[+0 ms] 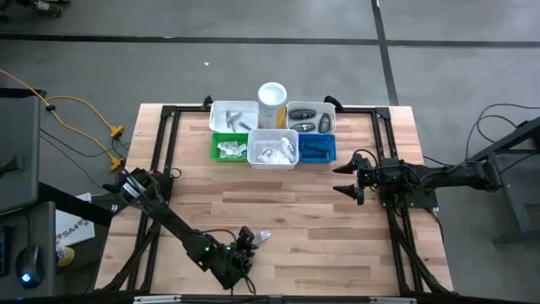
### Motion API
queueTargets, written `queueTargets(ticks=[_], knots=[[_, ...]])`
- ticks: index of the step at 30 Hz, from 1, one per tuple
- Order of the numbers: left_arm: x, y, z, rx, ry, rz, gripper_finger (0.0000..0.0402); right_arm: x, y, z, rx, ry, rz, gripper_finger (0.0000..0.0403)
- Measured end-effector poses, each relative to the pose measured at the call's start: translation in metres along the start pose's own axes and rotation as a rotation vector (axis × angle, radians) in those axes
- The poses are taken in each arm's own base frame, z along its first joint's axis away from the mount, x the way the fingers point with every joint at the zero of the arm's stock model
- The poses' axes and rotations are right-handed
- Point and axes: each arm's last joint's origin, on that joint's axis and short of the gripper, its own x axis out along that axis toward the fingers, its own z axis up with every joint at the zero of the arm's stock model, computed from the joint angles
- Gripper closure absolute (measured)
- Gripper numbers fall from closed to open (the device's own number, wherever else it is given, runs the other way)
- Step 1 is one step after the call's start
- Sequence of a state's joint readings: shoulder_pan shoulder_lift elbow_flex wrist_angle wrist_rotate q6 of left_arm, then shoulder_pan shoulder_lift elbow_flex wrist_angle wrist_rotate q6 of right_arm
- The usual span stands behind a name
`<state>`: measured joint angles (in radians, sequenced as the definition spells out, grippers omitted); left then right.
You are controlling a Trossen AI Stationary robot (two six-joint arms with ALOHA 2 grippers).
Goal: Pick & Place Travel size toiletries
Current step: Put the white bandage into the green bin
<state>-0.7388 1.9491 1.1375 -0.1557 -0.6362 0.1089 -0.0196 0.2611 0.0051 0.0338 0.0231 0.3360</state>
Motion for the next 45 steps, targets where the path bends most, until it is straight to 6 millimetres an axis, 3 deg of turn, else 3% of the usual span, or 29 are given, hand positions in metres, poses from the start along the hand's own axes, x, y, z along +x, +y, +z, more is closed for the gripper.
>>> queueTargets(ticks=[4,7,22,45], knots=[[-0.011,-0.004,-0.002,0.073,0.028,0.063,0.0224,0.000,0.000,0.000,0.000,-0.001,-0.001,0.0057],[-0.013,-0.006,-0.005,0.104,0.054,0.066,0.0208,0.000,0.000,0.000,0.000,0.000,0.000,0.0057],[-0.006,-0.006,-0.024,0.200,0.105,0.108,0.0241,0.000,0.000,0.000,0.000,0.000,0.000,0.0057],[-0.002,-0.001,-0.026,0.244,0.121,0.113,0.0245,0.000,0.000,0.000,0.000,0.000,0.000,0.0057]])
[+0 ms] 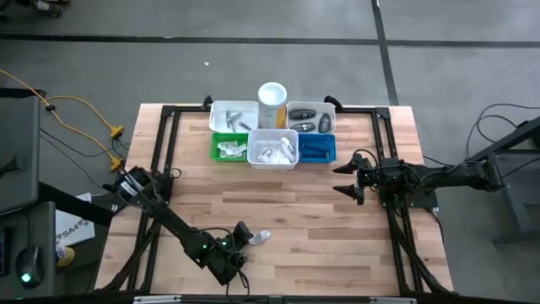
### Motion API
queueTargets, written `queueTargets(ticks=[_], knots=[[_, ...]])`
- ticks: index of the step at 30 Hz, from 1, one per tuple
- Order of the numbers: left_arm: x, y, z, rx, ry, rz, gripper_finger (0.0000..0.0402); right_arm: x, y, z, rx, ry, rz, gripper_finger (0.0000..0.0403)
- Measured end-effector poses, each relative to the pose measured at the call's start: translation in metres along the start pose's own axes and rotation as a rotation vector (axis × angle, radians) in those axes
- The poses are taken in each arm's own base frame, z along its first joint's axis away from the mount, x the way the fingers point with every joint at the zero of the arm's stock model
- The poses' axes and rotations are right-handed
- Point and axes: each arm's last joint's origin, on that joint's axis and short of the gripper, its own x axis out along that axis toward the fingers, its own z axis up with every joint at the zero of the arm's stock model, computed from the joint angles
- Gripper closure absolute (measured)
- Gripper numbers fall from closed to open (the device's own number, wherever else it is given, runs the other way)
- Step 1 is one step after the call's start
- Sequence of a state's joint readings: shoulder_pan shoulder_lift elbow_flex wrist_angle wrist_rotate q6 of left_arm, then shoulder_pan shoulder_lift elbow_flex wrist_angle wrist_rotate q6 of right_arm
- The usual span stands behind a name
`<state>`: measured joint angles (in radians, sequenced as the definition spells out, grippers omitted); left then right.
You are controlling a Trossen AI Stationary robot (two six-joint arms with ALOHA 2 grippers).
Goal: Pick & Place Travel size toiletries
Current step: Put the white bandage into the green bin
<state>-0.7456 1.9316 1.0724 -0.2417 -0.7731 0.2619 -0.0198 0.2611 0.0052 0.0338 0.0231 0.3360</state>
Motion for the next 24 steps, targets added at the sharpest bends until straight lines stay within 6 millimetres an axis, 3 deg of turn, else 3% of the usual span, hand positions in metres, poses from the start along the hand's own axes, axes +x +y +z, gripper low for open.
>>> queueTargets(ticks=[24], knots=[[0.0081,0.0045,-0.0013,-0.009,-0.027,-0.006,0.0246,0.0000,0.0000,0.0001,0.000,-0.001,0.000,0.0057]])
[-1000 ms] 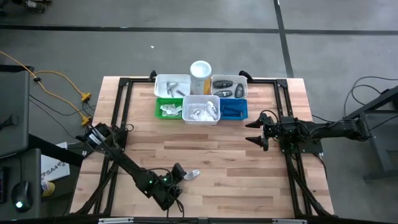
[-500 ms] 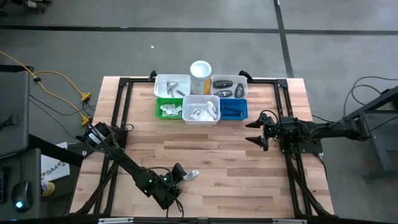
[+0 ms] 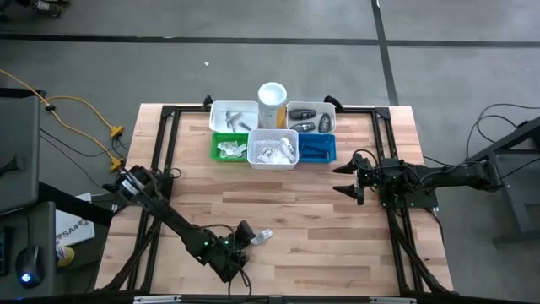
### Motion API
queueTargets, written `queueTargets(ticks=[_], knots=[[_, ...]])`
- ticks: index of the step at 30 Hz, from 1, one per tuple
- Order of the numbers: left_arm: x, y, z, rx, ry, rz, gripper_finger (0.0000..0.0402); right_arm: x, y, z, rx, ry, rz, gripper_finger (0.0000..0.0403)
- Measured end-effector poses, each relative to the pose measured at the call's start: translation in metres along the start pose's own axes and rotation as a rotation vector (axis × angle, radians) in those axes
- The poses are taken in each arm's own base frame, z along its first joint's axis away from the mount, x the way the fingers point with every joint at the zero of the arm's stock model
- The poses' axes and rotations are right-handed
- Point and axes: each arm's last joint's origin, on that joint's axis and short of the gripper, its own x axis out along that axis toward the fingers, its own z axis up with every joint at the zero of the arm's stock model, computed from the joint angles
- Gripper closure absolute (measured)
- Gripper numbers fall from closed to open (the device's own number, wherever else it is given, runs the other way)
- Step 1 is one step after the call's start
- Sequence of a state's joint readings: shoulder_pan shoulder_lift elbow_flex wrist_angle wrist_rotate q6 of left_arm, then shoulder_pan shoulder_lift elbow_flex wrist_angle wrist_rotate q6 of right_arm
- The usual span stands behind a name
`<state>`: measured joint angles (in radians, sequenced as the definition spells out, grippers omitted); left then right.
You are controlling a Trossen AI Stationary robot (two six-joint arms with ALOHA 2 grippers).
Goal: Pick & Place Travel size toiletries
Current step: Put the white bandage into the green bin
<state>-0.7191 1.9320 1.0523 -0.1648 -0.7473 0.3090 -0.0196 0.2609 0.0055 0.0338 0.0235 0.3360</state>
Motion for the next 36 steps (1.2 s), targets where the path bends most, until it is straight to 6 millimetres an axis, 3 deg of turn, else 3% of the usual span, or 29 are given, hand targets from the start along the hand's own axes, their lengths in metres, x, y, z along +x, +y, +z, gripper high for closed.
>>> queueTargets(ticks=[5,17,27,36], knots=[[0.004,0.003,-0.001,-0.004,0.000,-0.025,0.0272,0.000,0.000,0.000,0.000,0.000,0.000,0.0057],[0.005,0.003,-0.001,-0.013,-0.014,-0.068,0.0396,0.000,0.000,0.000,0.000,0.000,0.000,0.0057],[0.004,0.006,0.007,-0.027,-0.073,-0.017,0.0400,0.000,0.000,0.000,0.000,0.000,0.000,0.0057],[-0.010,0.036,0.007,-0.105,-0.040,0.183,0.0401,0.000,0.000,0.000,0.000,0.000,0.000,0.0057]])
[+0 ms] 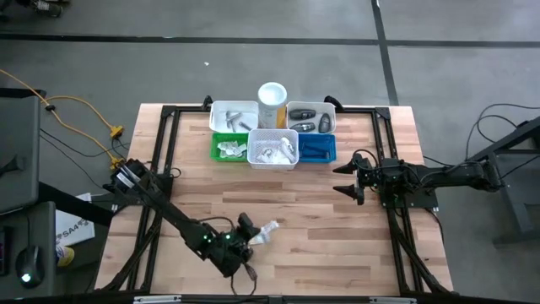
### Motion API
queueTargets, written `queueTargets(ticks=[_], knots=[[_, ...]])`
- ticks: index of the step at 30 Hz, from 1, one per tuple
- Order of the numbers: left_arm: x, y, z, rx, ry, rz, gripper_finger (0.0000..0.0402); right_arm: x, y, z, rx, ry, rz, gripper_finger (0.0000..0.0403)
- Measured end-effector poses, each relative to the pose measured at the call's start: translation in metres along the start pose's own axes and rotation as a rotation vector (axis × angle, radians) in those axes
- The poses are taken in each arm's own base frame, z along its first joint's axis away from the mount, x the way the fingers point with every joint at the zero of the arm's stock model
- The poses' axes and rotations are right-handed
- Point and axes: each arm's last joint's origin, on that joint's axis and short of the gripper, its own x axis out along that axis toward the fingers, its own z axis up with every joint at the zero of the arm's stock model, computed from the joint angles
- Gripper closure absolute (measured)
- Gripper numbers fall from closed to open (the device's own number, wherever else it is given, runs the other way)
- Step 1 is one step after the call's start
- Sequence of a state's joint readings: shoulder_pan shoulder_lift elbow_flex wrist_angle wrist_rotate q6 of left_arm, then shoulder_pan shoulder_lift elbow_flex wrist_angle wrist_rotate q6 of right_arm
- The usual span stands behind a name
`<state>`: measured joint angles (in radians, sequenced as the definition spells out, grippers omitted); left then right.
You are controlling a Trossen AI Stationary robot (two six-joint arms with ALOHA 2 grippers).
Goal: Pick & Place Travel size toiletries
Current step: Put the white bandage into the green bin
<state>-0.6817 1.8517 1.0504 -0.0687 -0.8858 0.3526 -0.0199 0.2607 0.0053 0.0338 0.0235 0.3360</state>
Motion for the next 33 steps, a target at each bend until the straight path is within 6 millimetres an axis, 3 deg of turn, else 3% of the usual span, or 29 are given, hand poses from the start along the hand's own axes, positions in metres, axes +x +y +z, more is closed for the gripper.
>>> queueTargets(ticks=[6,12,24,33], knots=[[0.007,0.035,-0.015,-0.163,0.135,0.167,0.0401,0.000,0.000,0.000,0.000,0.000,0.000,0.0057],[0.013,0.074,-0.040,-0.458,0.254,0.265,0.0401,0.000,0.000,0.000,0.000,0.000,0.000,0.0057],[-0.008,0.153,-0.110,-0.881,0.555,0.398,0.0401,0.000,0.000,0.000,0.000,0.000,0.001,0.0057],[0.014,0.178,-0.151,-0.974,0.776,0.376,0.0401,0.000,0.000,0.000,0.000,0.001,0.000,0.0057]])
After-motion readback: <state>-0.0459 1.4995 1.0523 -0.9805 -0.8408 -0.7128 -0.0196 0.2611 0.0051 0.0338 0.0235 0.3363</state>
